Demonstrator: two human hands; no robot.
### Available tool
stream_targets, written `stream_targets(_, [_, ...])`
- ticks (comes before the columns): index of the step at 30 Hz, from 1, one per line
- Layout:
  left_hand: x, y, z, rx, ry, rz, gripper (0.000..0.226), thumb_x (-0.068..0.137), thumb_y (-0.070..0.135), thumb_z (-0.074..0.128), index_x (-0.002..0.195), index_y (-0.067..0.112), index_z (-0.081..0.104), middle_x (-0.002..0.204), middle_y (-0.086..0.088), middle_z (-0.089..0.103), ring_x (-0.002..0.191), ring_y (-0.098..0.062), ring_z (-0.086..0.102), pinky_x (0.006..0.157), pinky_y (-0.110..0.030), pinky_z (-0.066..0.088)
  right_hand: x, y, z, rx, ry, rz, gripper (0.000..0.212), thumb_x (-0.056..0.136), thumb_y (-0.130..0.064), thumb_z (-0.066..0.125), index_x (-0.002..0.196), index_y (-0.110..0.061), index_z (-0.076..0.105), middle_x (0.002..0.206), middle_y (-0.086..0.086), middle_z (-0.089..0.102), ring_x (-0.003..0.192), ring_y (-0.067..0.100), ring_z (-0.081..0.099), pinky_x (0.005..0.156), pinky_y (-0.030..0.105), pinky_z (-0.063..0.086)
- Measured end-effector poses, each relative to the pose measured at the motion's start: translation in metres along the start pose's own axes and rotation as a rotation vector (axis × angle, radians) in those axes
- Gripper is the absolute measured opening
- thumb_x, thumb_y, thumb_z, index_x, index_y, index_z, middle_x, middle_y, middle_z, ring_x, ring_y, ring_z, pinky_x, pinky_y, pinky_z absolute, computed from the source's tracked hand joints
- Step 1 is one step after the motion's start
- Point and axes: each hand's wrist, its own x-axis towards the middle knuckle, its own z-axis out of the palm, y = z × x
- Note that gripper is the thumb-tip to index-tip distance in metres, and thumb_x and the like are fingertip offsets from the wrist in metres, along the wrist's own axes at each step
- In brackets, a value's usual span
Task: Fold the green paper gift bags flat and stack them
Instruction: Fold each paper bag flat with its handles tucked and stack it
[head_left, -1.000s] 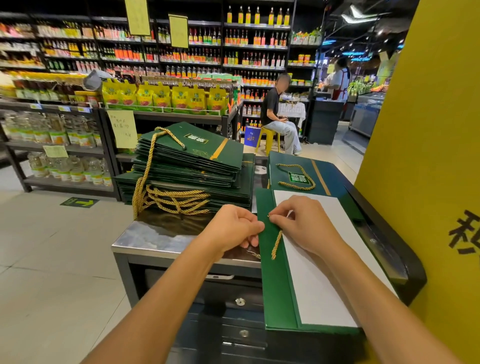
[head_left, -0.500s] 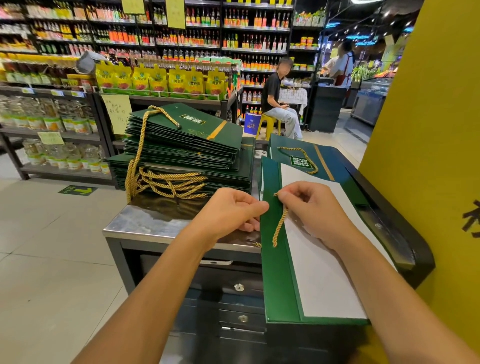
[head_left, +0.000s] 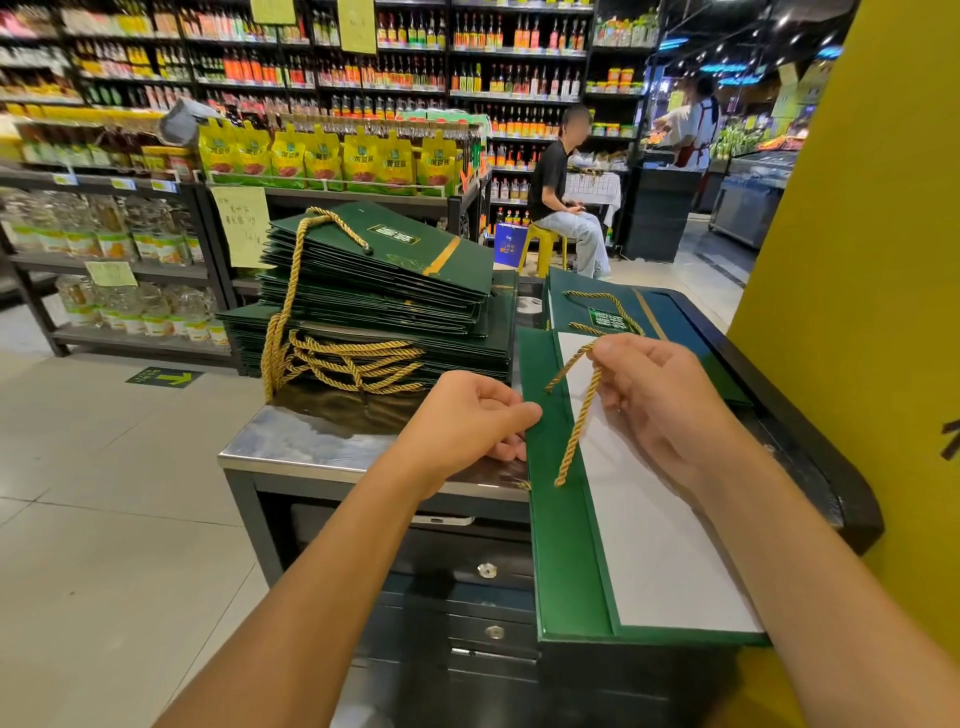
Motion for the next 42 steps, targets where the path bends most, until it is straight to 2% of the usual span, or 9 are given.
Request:
stream_targets(6, [0.0,0.002,-0.002,-0.029,-0.022,-0.013,0.012,0.095,0.016,0.07,0.094,0.004,0.073,0.08,-0.009,0.077,0.065,-0.014,0.068,0.065,-0.023,0.06,0.002,0.0,-0.006,0.169,-0.043,0.016,0.022,0.101,-0.013,0.051,0.085,-0.003,0.061,0.065,0.003,0.048,0.059,0.014,0.044,0.058,0.035,0.031])
stream_targets(12, [0.0,0.002,-0.001,-0.029,-0.02,-0.021,0.01,0.095,0.015,0.07,0.092,0.006,0.072,0.079,-0.012,0.077,0.061,-0.013,0.067,0.063,-0.022,0.06,-0.005,-0.004,-0.011,0.015,-0.027,0.042,0.025,0.1,-0.016,0.056,0.08,-0.008,0.067,0.068,0.005,0.047,0.064,0.013,0.042,0.064,0.033,0.034])
stream_targets(15, [0.0,0.0,-0.003,-0.044,-0.008,-0.027,0.007,0.094,0.012,0.071,0.091,0.005,0.072,0.071,-0.01,0.073,0.055,-0.012,0.062,0.062,-0.024,0.058,-0.011,-0.004,-0.009,-0.32,0.085,0.015,0.016,0.097,-0.023,0.063,0.086,-0.017,0.073,0.072,0.003,0.056,0.065,0.013,0.047,0.06,0.032,0.039])
stream_targets(18, [0.001,-0.001,-0.004,-0.075,-0.009,-0.018,0.007,0.095,0.009,0.07,0.093,0.003,0.072,0.076,-0.014,0.075,0.057,-0.013,0.063,0.058,-0.024,0.057,-0.02,0.0,-0.009,-0.653,0.19,-0.199,0.009,0.094,-0.025,0.068,0.1,-0.033,0.067,0.07,0.0,0.053,0.06,0.01,0.046,0.057,0.028,0.04])
stream_targets(23, [0.002,-0.005,-0.005,-0.078,0.014,0.002,0.006,0.094,0.009,0.07,0.092,0.003,0.071,0.07,-0.008,0.073,0.055,-0.013,0.064,0.056,-0.024,0.057,-0.053,0.001,0.001,-0.808,-0.307,-0.326,0.034,0.085,-0.036,0.079,0.116,-0.047,0.071,0.064,-0.01,0.041,0.06,0.006,0.042,0.057,0.019,0.033])
stream_targets(26, [0.002,-0.006,-0.006,-0.071,0.017,0.003,0.009,0.094,0.01,0.071,0.095,0.001,0.071,0.074,-0.011,0.074,0.058,-0.015,0.065,0.057,-0.026,0.057,-0.05,0.013,0.004,-0.967,-0.296,-0.383,0.019,0.086,-0.04,0.077,0.104,-0.042,0.077,0.068,-0.012,0.049,0.069,0.007,0.051,0.062,0.021,0.038])
stream_targets(29, [0.0,-0.004,-0.006,-0.079,0.019,0.004,0.009,0.094,0.012,0.071,0.095,0.003,0.071,0.079,-0.015,0.076,0.061,-0.017,0.067,0.061,-0.029,0.06,-0.046,0.019,0.006,-1.02,-0.288,-0.377,0.005,0.089,-0.039,0.073,0.094,-0.039,0.074,0.075,-0.013,0.055,0.074,0.005,0.052,0.07,0.037,0.047])
stream_targets(35, [-0.001,-0.003,-0.006,0.006,-0.009,0.021,0.011,0.091,0.011,0.073,0.099,0.003,0.069,0.066,-0.005,0.071,0.055,-0.012,0.064,0.061,-0.026,0.058,-0.048,0.023,0.003,-0.728,-0.139,-0.439,0.011,0.099,-0.02,0.063,0.092,-0.029,0.065,0.065,0.002,0.055,0.058,0.014,0.046,0.058,0.025,0.037])
stream_targets(42, [0.0,-0.004,-0.005,-0.018,-0.009,0.029,0.012,0.092,0.008,0.072,0.102,0.005,0.067,0.067,-0.007,0.069,0.056,-0.014,0.06,0.06,-0.026,0.058,-0.037,0.023,-0.006,-0.475,0.116,-0.331,0.012,0.101,-0.021,0.059,0.094,-0.028,0.065,0.067,-0.001,0.052,0.065,0.022,0.048,0.064,0.038,0.043])
